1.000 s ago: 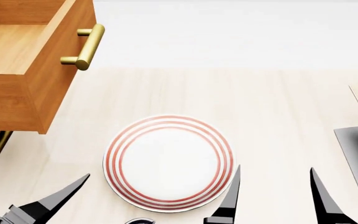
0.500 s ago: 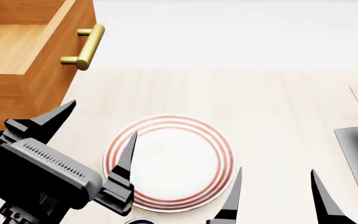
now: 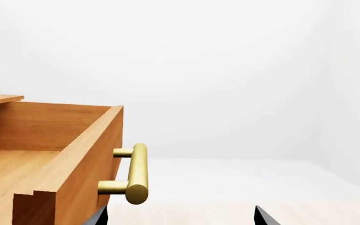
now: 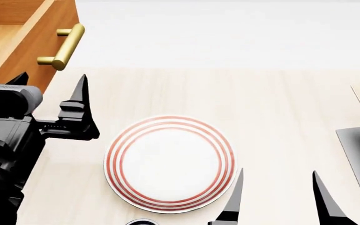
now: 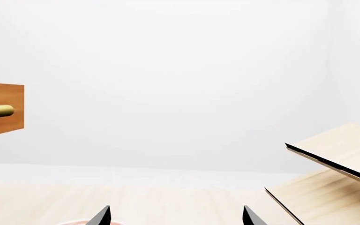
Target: Close the top drawer of the cabinet.
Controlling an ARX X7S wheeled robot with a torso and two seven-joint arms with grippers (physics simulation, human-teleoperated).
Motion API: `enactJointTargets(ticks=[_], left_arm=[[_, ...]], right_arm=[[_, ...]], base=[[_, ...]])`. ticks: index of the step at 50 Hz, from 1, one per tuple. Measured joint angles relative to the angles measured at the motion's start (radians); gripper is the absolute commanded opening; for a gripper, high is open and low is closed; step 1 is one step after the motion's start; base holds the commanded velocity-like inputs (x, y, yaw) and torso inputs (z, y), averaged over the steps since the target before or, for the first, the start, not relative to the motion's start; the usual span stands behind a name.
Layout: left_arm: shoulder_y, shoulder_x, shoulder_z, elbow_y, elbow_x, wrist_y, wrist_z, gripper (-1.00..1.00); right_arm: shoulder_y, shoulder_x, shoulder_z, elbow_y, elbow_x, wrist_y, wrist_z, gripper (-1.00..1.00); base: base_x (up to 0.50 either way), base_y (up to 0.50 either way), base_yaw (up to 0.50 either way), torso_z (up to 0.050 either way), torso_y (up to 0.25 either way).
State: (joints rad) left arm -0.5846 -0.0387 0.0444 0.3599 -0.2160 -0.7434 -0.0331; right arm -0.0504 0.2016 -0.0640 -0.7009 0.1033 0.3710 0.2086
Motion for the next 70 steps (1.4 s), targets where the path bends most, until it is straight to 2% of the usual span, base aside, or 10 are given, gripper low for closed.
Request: enactJointTargets(ticks=[28,58,70], left_arm=[[-0.084,-0.006,-0.18,-0.132,-0.116,0.052,-0.211,1.0],[-0.213,-0.104,-0.258,-0.286,-0.111,0.107,-0.323,1.0],[-0.234,-0.082,-0.335,-0.341,-0.134,0.194,-0.357,1.0]], right_arm=[[-0.002,0.026,-0.019,0.014,0.019,-0.018,0.029,1.0],[-0.004,0.046,-0.051,0.05,0.023,-0.05,0.051,1.0],[0.002,0.053,-0.063,0.06,0.028,-0.053,0.057,1.0]], base=[[0.0,0.0,0.0,0.0,0.0],[0.0,0.0,0.0,0.0,0.0],[0.0,0.0,0.0,0.0,0.0]])
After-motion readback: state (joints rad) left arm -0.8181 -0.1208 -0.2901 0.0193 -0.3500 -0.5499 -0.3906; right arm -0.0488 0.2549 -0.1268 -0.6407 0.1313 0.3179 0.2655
